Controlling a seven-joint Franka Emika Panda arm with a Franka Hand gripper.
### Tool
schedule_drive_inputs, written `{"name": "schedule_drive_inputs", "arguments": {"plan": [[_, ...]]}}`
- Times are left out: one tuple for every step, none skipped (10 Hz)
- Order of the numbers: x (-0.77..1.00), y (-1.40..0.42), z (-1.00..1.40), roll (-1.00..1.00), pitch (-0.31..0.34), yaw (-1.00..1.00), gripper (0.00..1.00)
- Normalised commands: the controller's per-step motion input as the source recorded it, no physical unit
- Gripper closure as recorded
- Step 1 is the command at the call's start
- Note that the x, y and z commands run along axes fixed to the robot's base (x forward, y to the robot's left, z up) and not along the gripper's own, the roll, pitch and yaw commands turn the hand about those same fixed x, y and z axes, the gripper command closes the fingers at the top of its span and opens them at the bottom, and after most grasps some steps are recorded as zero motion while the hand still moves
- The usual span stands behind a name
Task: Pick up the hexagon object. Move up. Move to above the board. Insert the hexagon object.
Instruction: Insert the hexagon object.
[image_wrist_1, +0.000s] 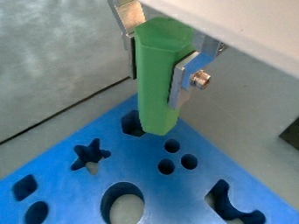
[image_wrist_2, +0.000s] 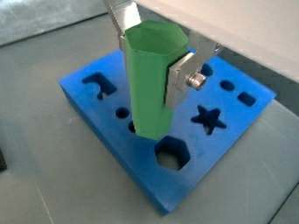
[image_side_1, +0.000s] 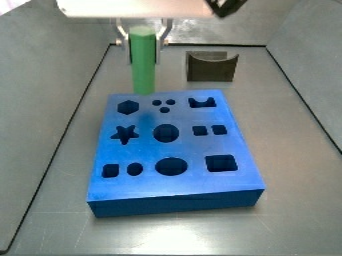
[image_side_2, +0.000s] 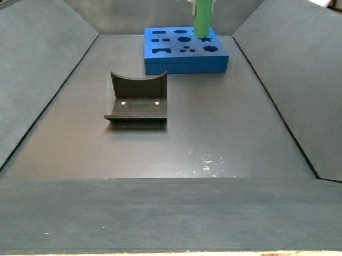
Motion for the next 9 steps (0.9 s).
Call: {"name": "schedule_drive_inputs", "arguments": {"plan": [[0.00,0.09,-1.00,0.00,0.000,0.00,1.00],[0.00,0.12,-1.00,0.00,0.000,0.00,1.00],[0.01,0.12,-1.00,0.00,0.000,0.00,1.00],[-0.01,-0.02,-0.01,0.09,-0.083,0.00,1.00],[0.00,-0.10,-0.25,0.00,0.000,0.00,1.00],[-0.58,-0.53,-0.15,0.26,0.029,-0.05,1.00],[-0.72,-0.43,-0.08,0.15,0.000,-0.09,1.00],[-0.11,-0.05,0.00,0.00,0.000,0.00,1.00],[0.00,-0.01,-0.02,0.00,0.000,0.00,1.00]]}}
